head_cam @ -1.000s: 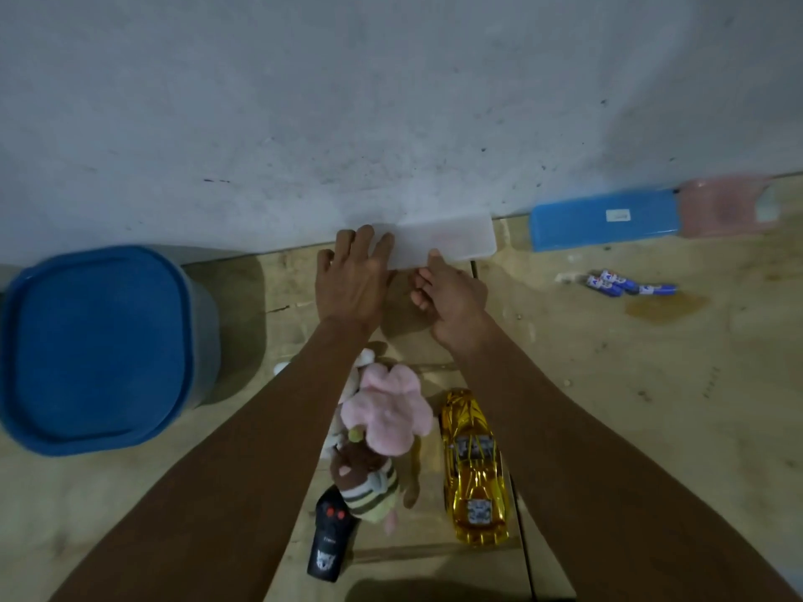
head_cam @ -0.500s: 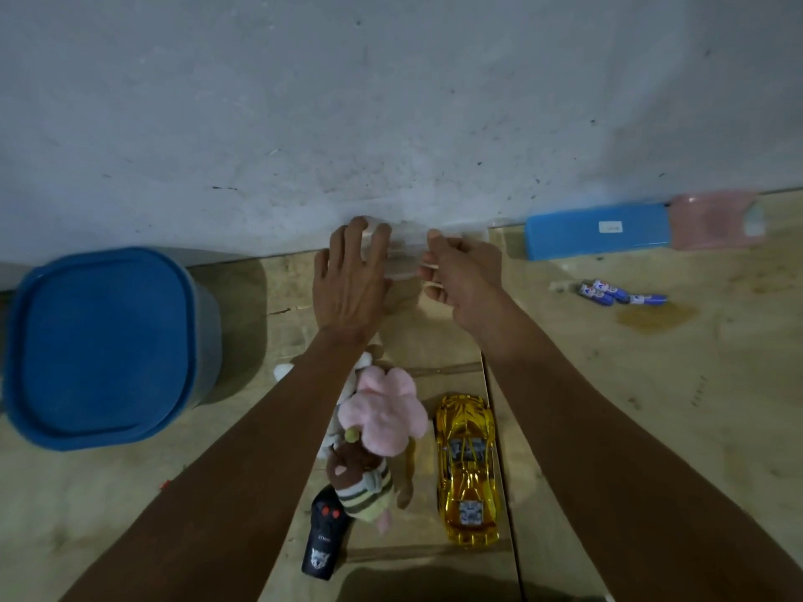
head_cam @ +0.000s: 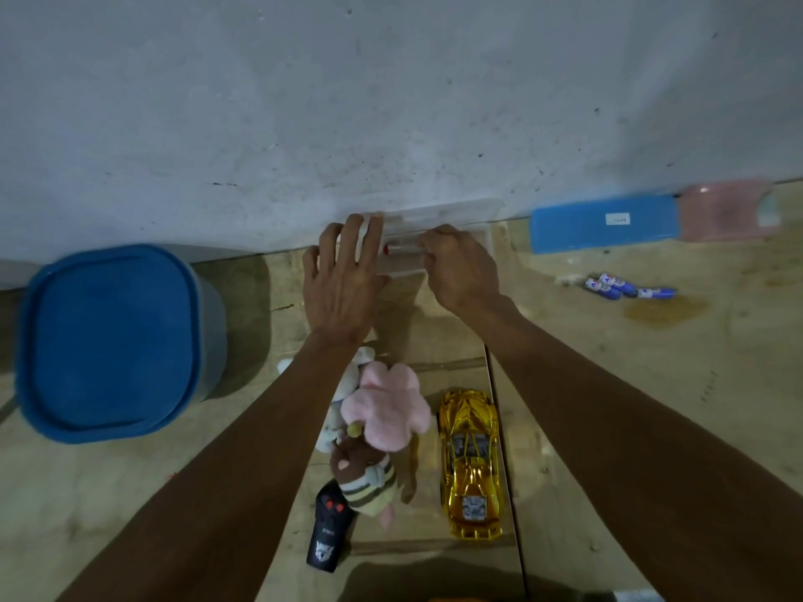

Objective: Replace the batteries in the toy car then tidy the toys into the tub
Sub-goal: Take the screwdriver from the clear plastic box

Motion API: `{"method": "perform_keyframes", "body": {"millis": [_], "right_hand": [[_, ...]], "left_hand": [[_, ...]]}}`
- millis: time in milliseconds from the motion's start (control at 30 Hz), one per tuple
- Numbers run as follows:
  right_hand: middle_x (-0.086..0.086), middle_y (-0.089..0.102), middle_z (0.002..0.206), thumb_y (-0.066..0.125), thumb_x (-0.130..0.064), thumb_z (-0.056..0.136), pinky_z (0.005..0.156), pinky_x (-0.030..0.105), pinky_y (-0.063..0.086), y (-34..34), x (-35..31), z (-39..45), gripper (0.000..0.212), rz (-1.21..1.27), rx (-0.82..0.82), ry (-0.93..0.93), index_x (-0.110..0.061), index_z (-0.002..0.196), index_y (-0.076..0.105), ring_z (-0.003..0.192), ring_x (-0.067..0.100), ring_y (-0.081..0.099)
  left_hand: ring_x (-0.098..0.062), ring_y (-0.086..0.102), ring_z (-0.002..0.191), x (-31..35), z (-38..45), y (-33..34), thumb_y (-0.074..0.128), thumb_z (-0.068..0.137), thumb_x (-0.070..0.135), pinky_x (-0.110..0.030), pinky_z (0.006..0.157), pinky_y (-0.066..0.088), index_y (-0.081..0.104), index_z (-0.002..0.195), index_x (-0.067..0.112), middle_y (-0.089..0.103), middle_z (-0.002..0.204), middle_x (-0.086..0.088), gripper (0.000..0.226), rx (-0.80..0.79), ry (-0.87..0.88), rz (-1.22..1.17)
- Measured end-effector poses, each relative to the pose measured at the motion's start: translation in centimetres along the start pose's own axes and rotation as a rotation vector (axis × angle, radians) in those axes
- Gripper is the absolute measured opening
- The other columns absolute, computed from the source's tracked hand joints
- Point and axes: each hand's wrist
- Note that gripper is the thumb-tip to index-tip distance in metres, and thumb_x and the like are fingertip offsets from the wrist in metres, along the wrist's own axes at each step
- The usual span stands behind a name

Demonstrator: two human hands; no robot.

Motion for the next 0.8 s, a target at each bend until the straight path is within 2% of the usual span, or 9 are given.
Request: {"method": "perform_keyframes", "body": {"millis": [133,267,333,467,533,667,800], "right_hand": [[0.005,0.066,0.127,0.06,-0.005,0.092,0.089,0.041,0.053,-0.4,-0.1,0.3,0.048,-0.046,-0.113,0.039,-0.028,0.134,0.061,0.116,0.029,0.062],[0.005,0.065,0.128,0.062,-0.013,0.091,0.089,0.037,0.052,-0.3,0.7,-0.4,0.045,-0.06,-0.174,0.056,-0.032,0.132,0.063,0.116,0.027,0.062],[0.007,0.066,0.124,0.061,-0.016,0.094,0.088,0.037,0.051,-0.2,0.7,-0.5,0.036,-0.09,-0.152,0.056,-0.028,0.128,0.067,0.114,0.029,0.063],[0.009,0.072,0.102,0.058,-0.017,0.094,0.069,0.032,0.046,0.0,0.4,-0.2,0.019,-0.242,-0.077,-0.06,-0.016,0.105,0.074,0.097,0.03,0.069],[0.008,0.071,0.102,0.059,-0.016,0.094,0.066,0.032,0.042,0.0,0.5,-0.3,0.019,-0.297,-0.09,-0.12,-0.014,0.105,0.073,0.097,0.029,0.067],[0.009,0.066,0.107,0.059,-0.009,0.093,0.067,0.037,0.045,-0.9,0.7,-0.7,0.021,-0.362,-0.092,-0.237,-0.009,0.112,0.067,0.109,0.028,0.057],[0.011,0.065,0.11,0.063,-0.009,0.091,0.081,0.043,0.049,-2.3,0.9,-2.3,0.024,-0.308,0.039,-0.234,-0.01,0.115,0.064,0.109,0.029,0.054]], "left_hand": [[-0.036,0.046,0.129,-0.3,-0.3,-0.4,0.085,0.075,0.038,-0.049,0.093,0.046,0.042,0.151,0.017,0.048,0.148,-0.013,0.09,-0.029,0.009,-0.02],[-0.039,0.045,0.13,-0.5,-0.3,-1.2,0.087,0.072,0.042,-0.051,0.095,0.045,0.038,0.153,0.017,0.044,0.151,-0.014,0.098,-0.112,0.035,-0.03],[-0.038,0.043,0.131,-0.5,-0.1,-1.6,0.086,0.072,0.044,-0.051,0.095,0.045,0.035,0.154,0.018,0.041,0.152,-0.013,0.1,-0.142,0.032,-0.032],[-0.037,0.038,0.135,0.1,-0.1,-2.2,0.08,0.079,0.044,-0.051,0.098,0.042,0.027,0.158,0.021,0.034,0.157,-0.01,0.098,-0.196,0.015,-0.028],[-0.037,0.037,0.136,0.2,-0.1,-2.3,0.078,0.082,0.045,-0.051,0.099,0.041,0.026,0.159,0.022,0.032,0.158,-0.009,0.095,-0.205,0.002,-0.025],[-0.036,0.033,0.139,0.4,-0.1,-2.3,0.075,0.084,0.048,-0.053,0.102,0.04,0.021,0.159,0.025,0.027,0.16,-0.006,0.096,-0.241,-0.017,-0.019],[-0.035,0.03,0.14,0.4,0.0,-2.6,0.077,0.083,0.047,-0.053,0.104,0.039,0.017,0.16,0.026,0.023,0.16,-0.006,0.1,-0.26,-0.026,-0.034]]}}
Point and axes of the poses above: each hand's wrist, its own z-axis towards the middle knuckle, its own y-axis out of the palm, x = y × z
